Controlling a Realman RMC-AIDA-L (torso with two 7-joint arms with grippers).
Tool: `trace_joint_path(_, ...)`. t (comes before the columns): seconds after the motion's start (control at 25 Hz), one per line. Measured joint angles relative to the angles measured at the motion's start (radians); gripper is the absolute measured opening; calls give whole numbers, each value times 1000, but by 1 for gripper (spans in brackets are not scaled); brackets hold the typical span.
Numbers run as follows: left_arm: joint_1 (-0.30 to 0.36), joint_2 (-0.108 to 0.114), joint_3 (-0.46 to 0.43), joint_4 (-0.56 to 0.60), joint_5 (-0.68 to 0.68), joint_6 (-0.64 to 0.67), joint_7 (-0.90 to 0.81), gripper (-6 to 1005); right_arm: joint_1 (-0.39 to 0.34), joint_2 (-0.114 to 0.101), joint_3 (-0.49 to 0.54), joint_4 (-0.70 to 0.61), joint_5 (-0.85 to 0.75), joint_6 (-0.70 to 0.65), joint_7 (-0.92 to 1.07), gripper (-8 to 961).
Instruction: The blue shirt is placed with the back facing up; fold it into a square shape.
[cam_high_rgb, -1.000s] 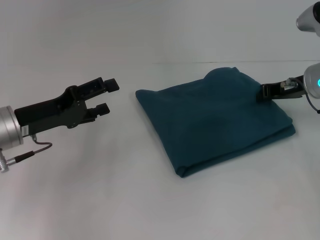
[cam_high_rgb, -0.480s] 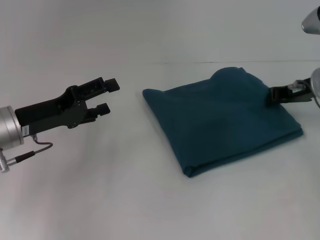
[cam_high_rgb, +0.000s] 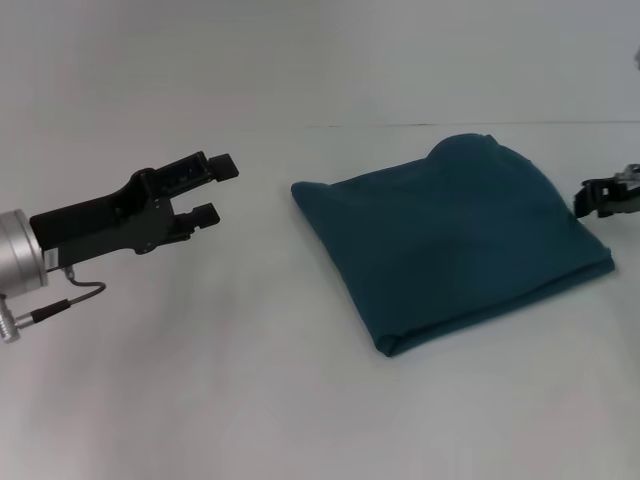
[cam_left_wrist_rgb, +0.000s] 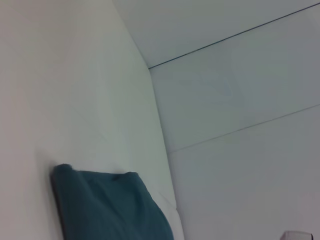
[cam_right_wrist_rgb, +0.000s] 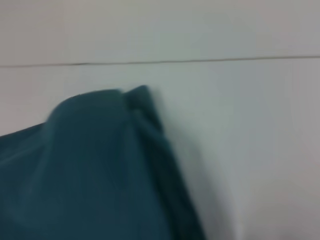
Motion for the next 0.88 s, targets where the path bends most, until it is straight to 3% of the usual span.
trace_joint_path(0.28, 9, -1, 0, 0, -11, 2, 0, 950, -69, -23, 89, -107, 191, -168, -108, 292)
trace_joint_path(0.48, 12, 0, -5, 0, -13, 2, 1, 949, -94, -40, 122, -108, 303, -315, -180, 293)
trace_joint_path(0.68, 11, 2, -11, 0, -13, 1, 1, 949, -109, -47, 129, -90, 295, -351, -185, 304)
trace_joint_path(0.88, 7, 2, -11, 0, -13, -2, 0, 949, -119, -53, 136, -81, 202, -304, -135, 314)
